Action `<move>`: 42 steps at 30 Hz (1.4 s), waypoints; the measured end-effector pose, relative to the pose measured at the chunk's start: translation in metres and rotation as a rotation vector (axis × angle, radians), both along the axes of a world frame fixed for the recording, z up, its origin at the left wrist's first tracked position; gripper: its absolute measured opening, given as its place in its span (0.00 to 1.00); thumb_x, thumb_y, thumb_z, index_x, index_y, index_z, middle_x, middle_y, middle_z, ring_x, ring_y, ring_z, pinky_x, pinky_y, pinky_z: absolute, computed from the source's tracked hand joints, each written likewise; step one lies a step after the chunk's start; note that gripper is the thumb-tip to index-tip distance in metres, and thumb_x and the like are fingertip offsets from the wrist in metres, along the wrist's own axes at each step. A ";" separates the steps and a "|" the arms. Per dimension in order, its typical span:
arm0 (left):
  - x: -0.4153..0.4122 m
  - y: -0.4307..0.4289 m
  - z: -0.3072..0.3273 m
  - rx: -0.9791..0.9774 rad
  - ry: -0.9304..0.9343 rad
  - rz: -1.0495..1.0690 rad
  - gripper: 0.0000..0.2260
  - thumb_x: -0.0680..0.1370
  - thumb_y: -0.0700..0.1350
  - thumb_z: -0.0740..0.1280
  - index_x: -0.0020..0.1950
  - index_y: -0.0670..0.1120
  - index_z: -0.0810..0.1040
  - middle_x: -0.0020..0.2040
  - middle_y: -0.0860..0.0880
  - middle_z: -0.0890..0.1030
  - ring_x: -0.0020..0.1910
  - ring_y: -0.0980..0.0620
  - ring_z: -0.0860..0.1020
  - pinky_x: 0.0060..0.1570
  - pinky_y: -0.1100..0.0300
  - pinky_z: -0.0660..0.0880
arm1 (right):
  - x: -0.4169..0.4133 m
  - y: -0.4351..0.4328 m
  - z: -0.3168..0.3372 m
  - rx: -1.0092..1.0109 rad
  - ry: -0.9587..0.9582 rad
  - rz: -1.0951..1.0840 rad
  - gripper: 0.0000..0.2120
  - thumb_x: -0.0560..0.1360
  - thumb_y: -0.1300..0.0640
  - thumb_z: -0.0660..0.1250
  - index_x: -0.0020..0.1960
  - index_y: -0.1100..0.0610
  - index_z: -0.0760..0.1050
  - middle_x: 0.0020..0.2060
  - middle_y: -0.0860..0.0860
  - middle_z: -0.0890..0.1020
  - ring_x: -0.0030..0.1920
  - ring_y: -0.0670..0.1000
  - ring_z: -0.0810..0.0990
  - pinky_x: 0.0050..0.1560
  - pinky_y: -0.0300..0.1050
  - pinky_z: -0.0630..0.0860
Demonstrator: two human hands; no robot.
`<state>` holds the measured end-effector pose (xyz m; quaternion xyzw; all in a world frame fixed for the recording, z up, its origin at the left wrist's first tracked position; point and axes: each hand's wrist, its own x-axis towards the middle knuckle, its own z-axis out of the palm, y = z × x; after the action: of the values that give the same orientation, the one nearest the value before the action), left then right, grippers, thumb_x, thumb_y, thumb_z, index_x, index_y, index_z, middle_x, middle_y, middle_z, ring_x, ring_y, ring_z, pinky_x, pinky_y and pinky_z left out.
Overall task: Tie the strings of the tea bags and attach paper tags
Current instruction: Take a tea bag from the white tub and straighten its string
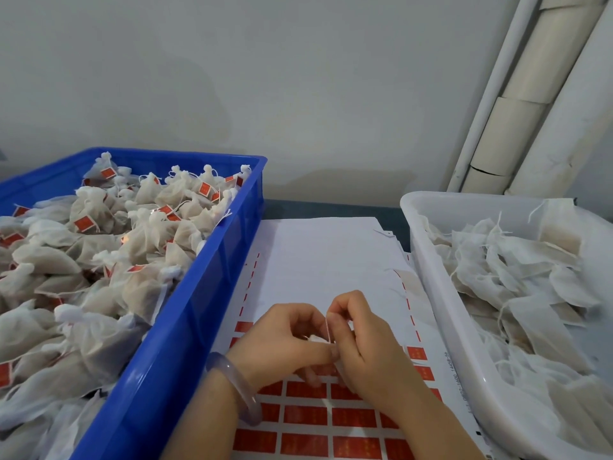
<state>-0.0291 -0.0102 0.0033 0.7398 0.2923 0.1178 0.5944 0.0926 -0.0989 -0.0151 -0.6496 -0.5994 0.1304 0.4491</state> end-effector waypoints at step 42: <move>0.015 -0.008 -0.013 0.273 -0.231 0.220 0.09 0.76 0.41 0.63 0.37 0.51 0.77 0.28 0.56 0.75 0.28 0.60 0.73 0.31 0.69 0.73 | -0.002 0.010 -0.005 0.127 0.491 -0.258 0.10 0.80 0.58 0.55 0.43 0.51 0.71 0.37 0.43 0.79 0.37 0.40 0.77 0.39 0.30 0.74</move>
<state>-0.0136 -0.0185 -0.0099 0.7588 0.2826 0.3043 0.5017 0.0903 -0.0894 -0.0200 -0.6403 -0.3920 0.1878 0.6333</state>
